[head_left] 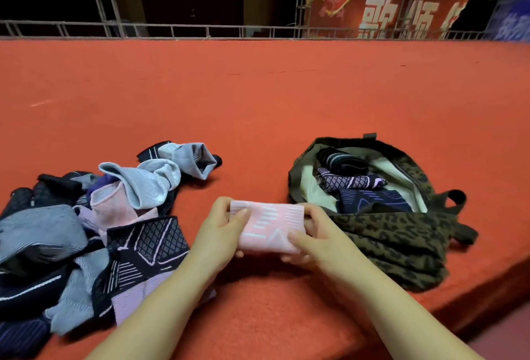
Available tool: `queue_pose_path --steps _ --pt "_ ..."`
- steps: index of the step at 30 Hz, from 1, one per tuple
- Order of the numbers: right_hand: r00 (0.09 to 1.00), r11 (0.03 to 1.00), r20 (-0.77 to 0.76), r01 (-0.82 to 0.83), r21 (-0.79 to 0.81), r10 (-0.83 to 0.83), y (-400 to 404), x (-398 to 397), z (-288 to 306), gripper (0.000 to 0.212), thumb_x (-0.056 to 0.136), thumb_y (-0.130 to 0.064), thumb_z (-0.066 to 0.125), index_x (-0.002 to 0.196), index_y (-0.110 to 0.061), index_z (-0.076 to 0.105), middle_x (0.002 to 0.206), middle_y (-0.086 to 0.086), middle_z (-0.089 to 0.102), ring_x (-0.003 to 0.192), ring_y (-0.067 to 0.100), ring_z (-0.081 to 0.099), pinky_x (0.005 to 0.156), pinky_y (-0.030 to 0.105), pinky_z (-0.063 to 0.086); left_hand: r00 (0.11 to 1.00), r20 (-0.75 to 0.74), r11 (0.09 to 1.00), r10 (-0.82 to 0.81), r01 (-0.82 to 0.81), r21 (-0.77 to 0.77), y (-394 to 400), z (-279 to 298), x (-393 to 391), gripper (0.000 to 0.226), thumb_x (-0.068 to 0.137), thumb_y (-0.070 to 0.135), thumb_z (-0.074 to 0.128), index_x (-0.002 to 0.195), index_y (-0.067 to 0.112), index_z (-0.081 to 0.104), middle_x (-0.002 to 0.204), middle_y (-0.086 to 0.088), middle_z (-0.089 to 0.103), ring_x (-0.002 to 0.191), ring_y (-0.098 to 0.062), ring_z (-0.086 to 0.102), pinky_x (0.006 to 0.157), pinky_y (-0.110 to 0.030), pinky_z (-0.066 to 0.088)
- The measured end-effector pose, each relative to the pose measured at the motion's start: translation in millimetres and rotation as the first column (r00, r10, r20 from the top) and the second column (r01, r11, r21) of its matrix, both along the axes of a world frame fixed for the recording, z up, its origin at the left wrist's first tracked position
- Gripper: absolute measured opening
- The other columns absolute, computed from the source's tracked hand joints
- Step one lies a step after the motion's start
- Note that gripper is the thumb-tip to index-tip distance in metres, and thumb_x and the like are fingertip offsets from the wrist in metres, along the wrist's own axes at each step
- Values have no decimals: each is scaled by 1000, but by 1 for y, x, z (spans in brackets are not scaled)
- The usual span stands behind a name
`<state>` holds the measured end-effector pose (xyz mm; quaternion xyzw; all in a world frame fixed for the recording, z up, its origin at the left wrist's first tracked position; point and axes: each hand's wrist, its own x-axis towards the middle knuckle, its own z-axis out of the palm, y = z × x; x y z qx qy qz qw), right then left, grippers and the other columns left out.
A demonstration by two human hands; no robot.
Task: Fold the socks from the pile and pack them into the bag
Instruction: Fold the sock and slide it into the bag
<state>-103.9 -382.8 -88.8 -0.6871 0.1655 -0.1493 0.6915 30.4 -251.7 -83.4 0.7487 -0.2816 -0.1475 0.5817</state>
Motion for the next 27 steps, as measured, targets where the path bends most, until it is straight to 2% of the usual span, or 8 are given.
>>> queue_pose_path --steps 4,7,12,16,19,21,23,27 --pt "967 945 38 256 -205 -253 -24 -17 24 20 95 -12 52 112 -21 46 93 8 65 61 8 61 52 25 52 998 18 998 -56 56 30 -38 23 -23 13 98 25 44 101 13 45 77 -4 60 39 -8 54 37 -16 34" --pt "895 804 17 408 -432 -445 -58 -30 39 19 95 -24 49 114 -24 43 92 2 64 55 9 56 49 20 44 988 -41 988 -146 147 39 -83 38 -37 17 97 31 46 104 16 42 90 -5 61 35 -8 55 33 -13 31" --pt "743 611 24 568 -551 -669 -133 -37 59 24 92 -35 51 108 -21 40 107 7 59 91 28 60 82 42 50 960 -35 958 -276 278 65 -155 51 -45 35 91 34 52 121 21 39 111 -2 63 63 -15 65 44 -19 38" --pt "711 613 -114 500 -611 -694 -166 -32 52 23 96 -37 41 107 -17 43 109 10 60 91 27 57 79 36 43 965 78 956 -252 235 176 -188 41 -43 51 94 39 43 142 31 27 122 2 58 74 -21 67 74 -32 53" --pt "687 595 -258 311 -741 -680 -179 -30 34 33 100 -35 32 111 -8 47 118 20 58 105 33 54 83 37 38 924 188 920 -333 275 279 -191 25 -44 48 99 38 33 146 35 27 145 3 43 122 -23 51 102 -30 37" --pt "647 556 -334 170 -813 -686 -183 -29 21 33 99 -36 29 98 -9 49 110 19 60 94 32 55 79 39 41 882 248 852 -401 259 455 -189 13 -43 42 100 42 29 141 36 37 146 6 43 132 -19 39 105 -30 29" --pt "612 515 -345 120 -849 -712 -184 -28 12 31 97 -37 29 90 -12 47 102 16 60 86 31 53 73 37 41 846 295 782 -444 204 589 -189 5 -43 41 99 47 24 136 40 41 140 3 49 129 -22 43 100 -36 34" --pt "603 476 -307 138 -869 -736 -179 -26 14 31 94 -40 38 102 -12 47 106 13 53 99 35 53 74 38 39 824 342 768 -451 163 619 -187 4 -42 36 97 49 25 107 31 55 119 0 61 113 -23 52 86 -36 41"
